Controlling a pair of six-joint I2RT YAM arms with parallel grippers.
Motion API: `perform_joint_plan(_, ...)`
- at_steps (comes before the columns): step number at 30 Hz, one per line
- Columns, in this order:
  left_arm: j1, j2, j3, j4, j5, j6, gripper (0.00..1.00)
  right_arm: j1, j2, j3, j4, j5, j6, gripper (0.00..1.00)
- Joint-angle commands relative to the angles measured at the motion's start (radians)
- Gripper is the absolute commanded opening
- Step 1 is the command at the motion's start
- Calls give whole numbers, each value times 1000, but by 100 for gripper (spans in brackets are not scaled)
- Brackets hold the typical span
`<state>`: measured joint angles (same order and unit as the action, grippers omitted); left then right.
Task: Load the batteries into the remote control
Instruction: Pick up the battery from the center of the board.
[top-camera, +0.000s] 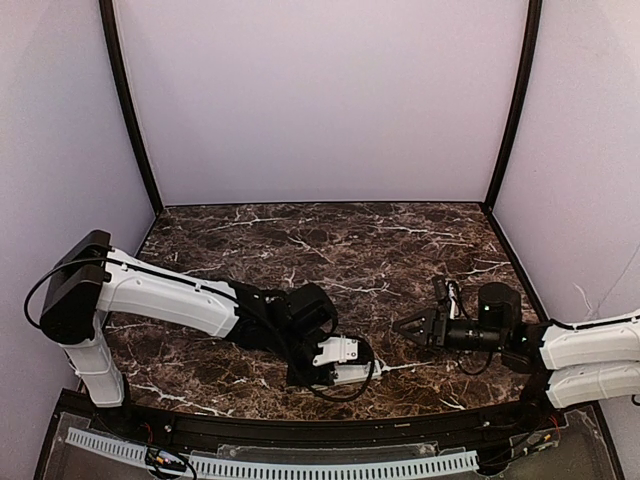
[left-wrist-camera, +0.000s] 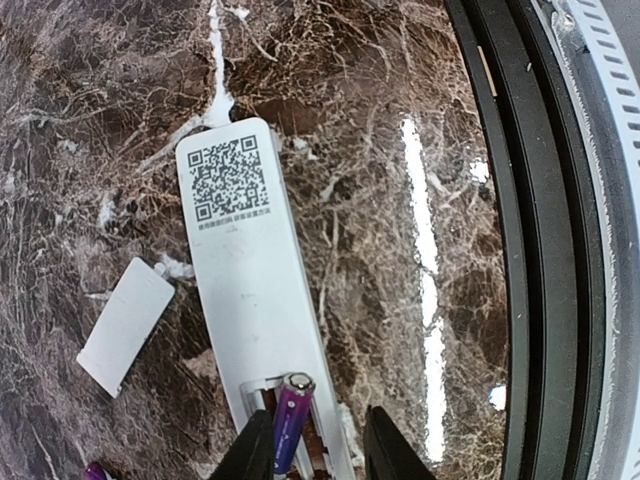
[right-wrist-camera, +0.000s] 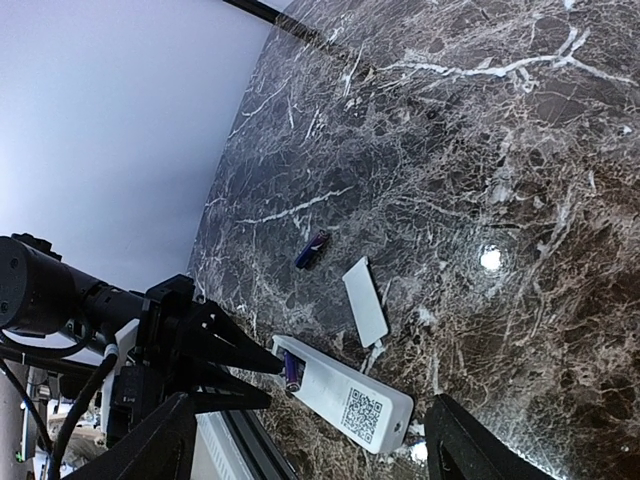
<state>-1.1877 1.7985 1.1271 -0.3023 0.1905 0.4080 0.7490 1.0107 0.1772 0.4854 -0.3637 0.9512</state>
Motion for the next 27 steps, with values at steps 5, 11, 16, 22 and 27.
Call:
perform_joint_plan(5, -4, 46, 34, 1, -6, 10, 29, -9, 6, -20, 61, -13, 4, 77)
perform_joint_plan(11, -4, 55, 36, 0, -4, 13, 20, -10, 3, -22, 62, -13, 6, 77)
perform_joint_plan(16, -5, 55, 44, -20, -5, 18, 14, -10, 5, -21, 63, -12, 6, 76)
perform_joint_plan(22, -4, 9, 68, -36, 0, 17, 13, -10, 5, -19, 68, -16, 7, 76)
perform_joint_plan(27, -4, -40, 80, -35, 13, 8, 12, -10, 6, -19, 74, -18, 8, 75)
